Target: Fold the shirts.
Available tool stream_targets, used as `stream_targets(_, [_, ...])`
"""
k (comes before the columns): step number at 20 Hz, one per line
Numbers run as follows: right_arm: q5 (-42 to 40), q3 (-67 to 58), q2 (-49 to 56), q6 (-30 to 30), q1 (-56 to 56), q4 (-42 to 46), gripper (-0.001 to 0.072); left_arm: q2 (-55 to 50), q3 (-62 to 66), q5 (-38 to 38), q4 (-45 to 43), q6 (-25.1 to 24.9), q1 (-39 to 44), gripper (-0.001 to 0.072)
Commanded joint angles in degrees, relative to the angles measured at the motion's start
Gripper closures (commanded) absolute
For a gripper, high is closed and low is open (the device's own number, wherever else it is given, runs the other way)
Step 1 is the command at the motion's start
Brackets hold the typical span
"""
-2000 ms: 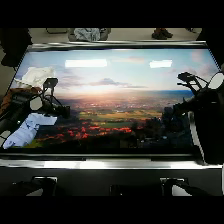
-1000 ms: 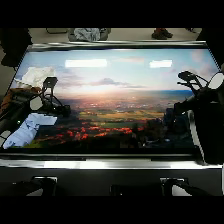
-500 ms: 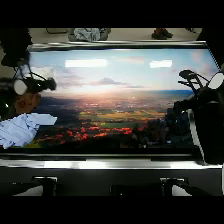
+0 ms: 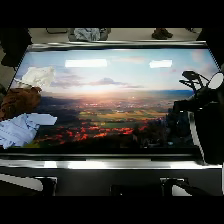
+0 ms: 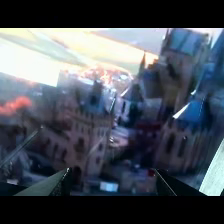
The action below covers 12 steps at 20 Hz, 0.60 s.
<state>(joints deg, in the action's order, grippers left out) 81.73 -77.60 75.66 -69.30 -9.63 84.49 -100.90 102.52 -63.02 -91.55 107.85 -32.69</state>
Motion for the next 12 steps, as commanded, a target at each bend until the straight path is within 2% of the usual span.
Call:
stream_targets(1, [-0.5,0.0,0.1,-2.2,0.0,0.0,0.0102,-6.1,1.4,-0.5,5.0,-2.5,-2.7,-0.0002])
stream_targets(4, [-0.2,0.0,0.1,-2.1,0.0,0.0,0.0102,-9.8,1.4,0.3,5.0,-4.3,-1.5,0.0001])
stream_targets(11, [0.4,0.0,0.1,-2.1,0.0,0.0,0.0101,-12.6,1.3,5.2,5.9,-4.6,0.3,0.0027])
stream_targets(12, [0.4,0.0,0.1,-2.1,0.0,0.0,0.0101,-12.9,1.3,5.1,6.1,-5.2,0.6,0.0192])
